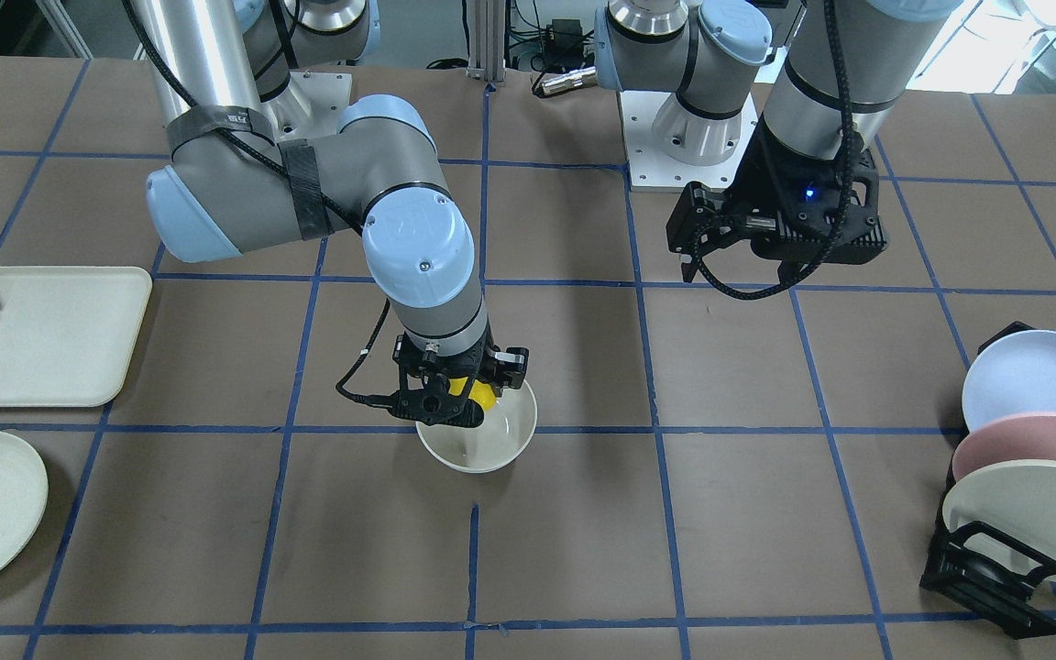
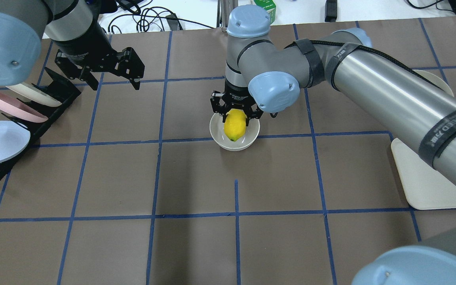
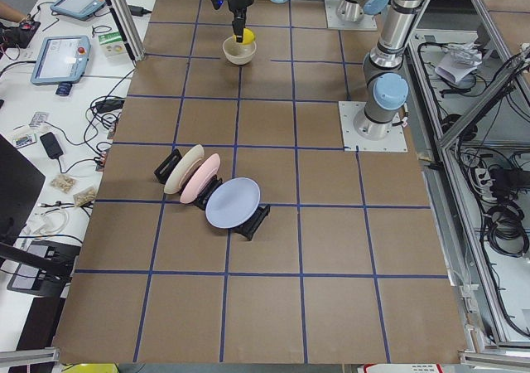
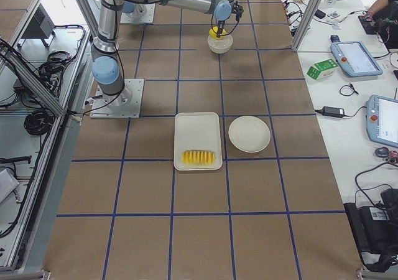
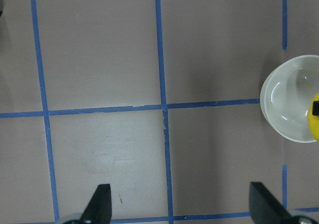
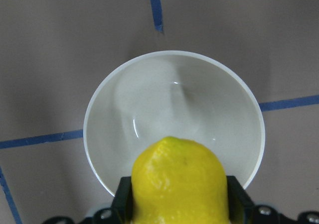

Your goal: Place bowl and put lemon in it

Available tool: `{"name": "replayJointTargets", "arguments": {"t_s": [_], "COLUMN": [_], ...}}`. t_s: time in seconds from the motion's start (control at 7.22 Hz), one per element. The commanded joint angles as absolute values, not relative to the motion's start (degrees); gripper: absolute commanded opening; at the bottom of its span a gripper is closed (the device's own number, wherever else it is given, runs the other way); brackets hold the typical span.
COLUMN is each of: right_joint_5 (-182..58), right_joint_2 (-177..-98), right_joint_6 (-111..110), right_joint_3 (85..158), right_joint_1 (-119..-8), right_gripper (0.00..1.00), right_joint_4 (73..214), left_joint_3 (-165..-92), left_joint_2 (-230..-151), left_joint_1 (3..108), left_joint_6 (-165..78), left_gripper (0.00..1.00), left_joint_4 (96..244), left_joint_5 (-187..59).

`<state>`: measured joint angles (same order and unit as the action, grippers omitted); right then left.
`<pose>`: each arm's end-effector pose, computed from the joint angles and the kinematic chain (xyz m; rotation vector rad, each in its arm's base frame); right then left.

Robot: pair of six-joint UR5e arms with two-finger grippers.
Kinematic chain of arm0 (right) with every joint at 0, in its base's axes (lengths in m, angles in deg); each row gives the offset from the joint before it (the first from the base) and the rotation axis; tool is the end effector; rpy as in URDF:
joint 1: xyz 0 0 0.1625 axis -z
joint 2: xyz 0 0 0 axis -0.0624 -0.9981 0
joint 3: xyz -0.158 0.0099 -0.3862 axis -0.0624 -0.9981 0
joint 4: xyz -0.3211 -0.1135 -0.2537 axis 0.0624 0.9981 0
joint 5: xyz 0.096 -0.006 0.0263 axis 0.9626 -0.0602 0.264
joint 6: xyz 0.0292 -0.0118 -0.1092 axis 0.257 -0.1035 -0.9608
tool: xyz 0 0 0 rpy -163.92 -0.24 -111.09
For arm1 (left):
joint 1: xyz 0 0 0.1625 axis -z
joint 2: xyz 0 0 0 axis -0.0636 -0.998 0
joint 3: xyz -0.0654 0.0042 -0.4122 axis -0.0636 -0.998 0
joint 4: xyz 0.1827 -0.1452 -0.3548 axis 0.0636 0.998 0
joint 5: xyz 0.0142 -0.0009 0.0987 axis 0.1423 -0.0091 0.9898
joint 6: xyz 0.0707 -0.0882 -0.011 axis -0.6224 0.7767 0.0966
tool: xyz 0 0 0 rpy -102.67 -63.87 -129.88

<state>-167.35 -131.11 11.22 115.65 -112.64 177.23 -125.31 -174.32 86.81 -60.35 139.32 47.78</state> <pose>0.3529 -0.5669 0.2577 0.2416 3.0244 0.1447 -0.1366 -0.5317 0.4618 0.0662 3.1318 -0.0779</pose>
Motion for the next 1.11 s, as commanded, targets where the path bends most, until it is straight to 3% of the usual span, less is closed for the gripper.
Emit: {"name": "replayJointTargets", "arguments": {"t_s": [0.0, 0.14, 0.28, 0.97], "right_joint_5": [-167.26, -167.18, -167.17, -171.19], "right_joint_2": [-126.98, -126.78, -127.13, -136.94], "right_joint_6": [11.49, 11.49, 11.93, 10.26], "right_joint_3": [115.65, 115.74, 115.74, 115.12], "right_joint_1": [-112.91, -112.91, -112.91, -109.50], "right_gripper": [0.21, 0.55, 1.00, 1.00], "right_joint_4": [182.82, 183.12, 183.13, 171.83], "left_joint_3": [-125.55, -125.64, -125.56, -125.38], "left_joint_2": [-174.04, -174.13, -173.95, -173.52], "left_joint_1": [86.79, 86.71, 86.79, 86.62], "left_joint_6": [-60.40, -60.31, -60.31, -59.78], "left_gripper": [1.00, 1.00, 1.00, 1.00], "left_joint_4": [139.30, 139.48, 139.39, 139.22], "left_joint_5": [48.06, 48.06, 48.14, 48.05]}}
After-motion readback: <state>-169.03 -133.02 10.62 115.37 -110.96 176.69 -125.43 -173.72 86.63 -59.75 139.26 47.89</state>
